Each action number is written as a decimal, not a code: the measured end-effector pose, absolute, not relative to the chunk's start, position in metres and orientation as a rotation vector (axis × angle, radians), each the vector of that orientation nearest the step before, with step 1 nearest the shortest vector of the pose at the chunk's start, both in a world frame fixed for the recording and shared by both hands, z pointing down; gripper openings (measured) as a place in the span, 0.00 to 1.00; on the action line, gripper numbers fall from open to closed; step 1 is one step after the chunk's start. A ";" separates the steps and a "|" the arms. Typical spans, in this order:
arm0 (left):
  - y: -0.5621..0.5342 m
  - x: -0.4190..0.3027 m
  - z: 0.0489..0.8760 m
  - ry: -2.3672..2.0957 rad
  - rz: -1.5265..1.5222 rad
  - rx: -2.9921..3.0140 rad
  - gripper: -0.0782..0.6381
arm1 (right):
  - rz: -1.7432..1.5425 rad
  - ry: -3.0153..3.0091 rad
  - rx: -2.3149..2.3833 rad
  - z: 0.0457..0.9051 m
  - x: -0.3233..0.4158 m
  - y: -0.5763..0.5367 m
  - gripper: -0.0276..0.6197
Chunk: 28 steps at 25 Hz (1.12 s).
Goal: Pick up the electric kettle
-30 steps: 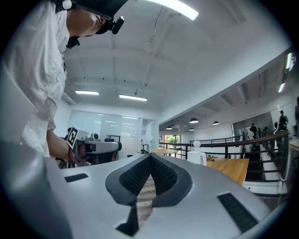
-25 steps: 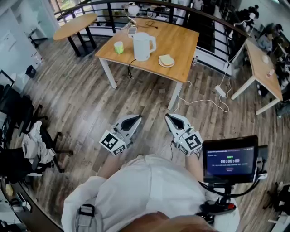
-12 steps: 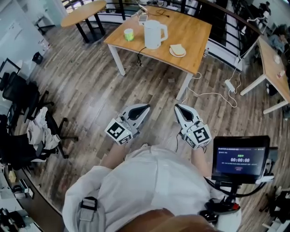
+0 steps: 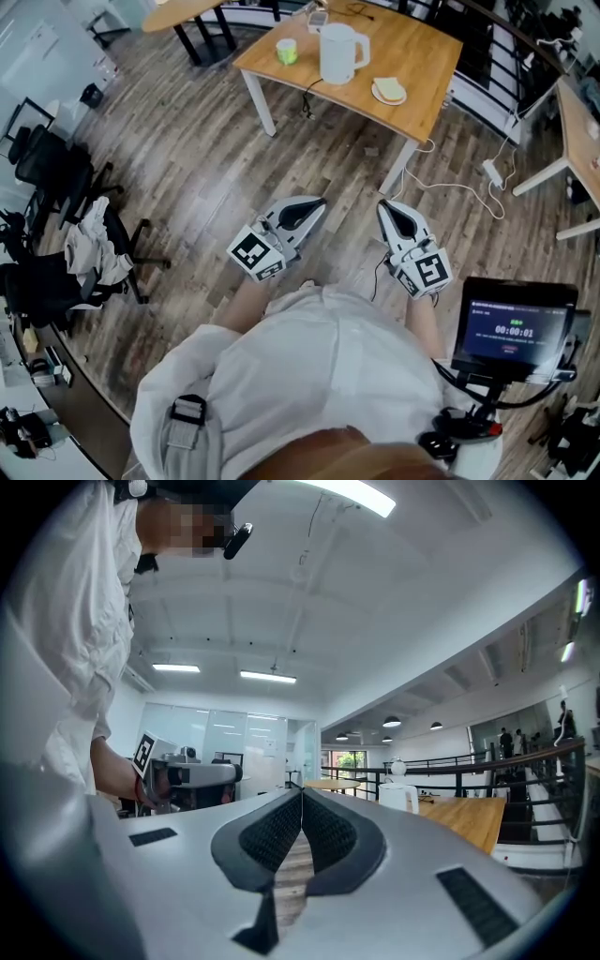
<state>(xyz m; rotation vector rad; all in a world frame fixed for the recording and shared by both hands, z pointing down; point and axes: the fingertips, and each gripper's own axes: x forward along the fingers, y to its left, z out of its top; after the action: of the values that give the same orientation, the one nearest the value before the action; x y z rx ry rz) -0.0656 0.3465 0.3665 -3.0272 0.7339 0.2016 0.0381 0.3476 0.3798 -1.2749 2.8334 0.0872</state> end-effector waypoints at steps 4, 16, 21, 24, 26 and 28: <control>0.343 -0.060 0.360 0.740 0.214 -3.026 0.12 | 0.067 2.821 -1.260 0.372 0.046 0.345 0.06; 0.312 -0.114 0.367 0.759 0.247 -3.043 0.12 | 0.063 2.803 -1.311 0.379 0.008 0.316 0.06; 0.290 -0.128 0.370 0.733 0.237 -3.044 0.12 | 0.066 2.770 -1.361 0.383 0.002 0.296 0.06; 0.276 -0.129 0.371 0.713 0.219 -3.048 0.12 | 0.054 2.757 -1.386 0.386 0.005 0.285 0.06; 0.269 -0.128 0.374 0.698 0.199 -3.054 0.12 | 0.031 2.755 -1.400 0.397 0.008 0.280 0.06; 0.265 -0.129 0.377 0.679 0.188 -3.061 0.12 | 0.025 2.755 -1.412 0.401 0.006 0.276 0.06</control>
<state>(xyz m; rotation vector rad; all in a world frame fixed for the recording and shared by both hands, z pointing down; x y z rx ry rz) -0.1291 0.2651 0.3772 -3.0609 0.6787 0.1885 0.0063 0.2756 0.4009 -1.4116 2.7546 0.0254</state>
